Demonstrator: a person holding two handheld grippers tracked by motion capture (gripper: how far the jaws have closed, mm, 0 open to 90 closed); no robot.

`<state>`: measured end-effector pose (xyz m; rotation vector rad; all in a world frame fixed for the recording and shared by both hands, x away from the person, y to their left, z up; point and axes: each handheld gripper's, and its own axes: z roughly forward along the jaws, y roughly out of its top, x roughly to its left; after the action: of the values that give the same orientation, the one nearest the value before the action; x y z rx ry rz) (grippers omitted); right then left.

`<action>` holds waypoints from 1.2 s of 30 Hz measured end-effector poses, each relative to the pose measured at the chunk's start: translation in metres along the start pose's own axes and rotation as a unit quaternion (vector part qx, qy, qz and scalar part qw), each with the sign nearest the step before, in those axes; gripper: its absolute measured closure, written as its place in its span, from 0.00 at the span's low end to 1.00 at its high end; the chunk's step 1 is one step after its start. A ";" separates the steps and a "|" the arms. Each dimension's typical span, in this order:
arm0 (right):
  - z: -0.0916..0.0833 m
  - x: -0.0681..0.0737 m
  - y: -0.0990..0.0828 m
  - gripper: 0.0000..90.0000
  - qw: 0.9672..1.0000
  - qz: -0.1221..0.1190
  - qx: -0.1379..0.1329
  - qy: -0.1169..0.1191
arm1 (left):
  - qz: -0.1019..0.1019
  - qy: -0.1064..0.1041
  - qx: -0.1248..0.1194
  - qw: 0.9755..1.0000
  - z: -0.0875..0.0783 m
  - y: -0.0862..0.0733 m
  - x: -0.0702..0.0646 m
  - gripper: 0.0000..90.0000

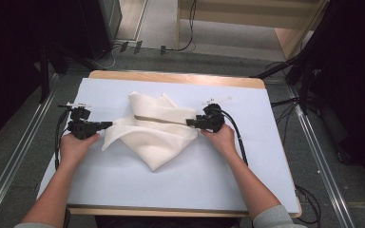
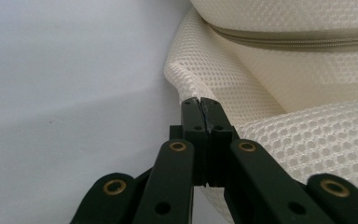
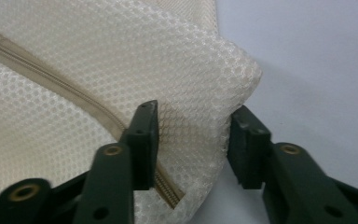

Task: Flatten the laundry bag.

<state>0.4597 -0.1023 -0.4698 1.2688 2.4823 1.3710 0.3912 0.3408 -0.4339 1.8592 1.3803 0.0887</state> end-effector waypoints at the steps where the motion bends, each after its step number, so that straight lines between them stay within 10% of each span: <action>1: 0.000 0.001 0.000 0.80 1.000 -0.003 0.005 -0.002 | 0.001 0.000 0.002 1.000 0.000 0.000 0.000 1.00; 12: -0.058 0.027 0.001 0.96 0.997 -0.066 -0.014 -0.049 | -0.014 0.022 -0.008 1.000 -0.022 -0.004 0.006 1.00; 23: -0.136 0.032 -0.062 0.96 0.996 -0.055 -0.028 -0.072 | -0.014 -0.019 0.040 0.999 -0.032 -0.031 -0.009 0.97; 36: -0.138 0.035 -0.084 0.95 0.996 -0.050 -0.005 -0.075 | 0.032 -0.008 0.002 0.999 -0.014 0.015 -0.012 0.68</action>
<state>0.3290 -0.1978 -0.4347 1.1805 2.4005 1.2165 0.3910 0.3367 -0.4106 1.9040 1.3128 0.1029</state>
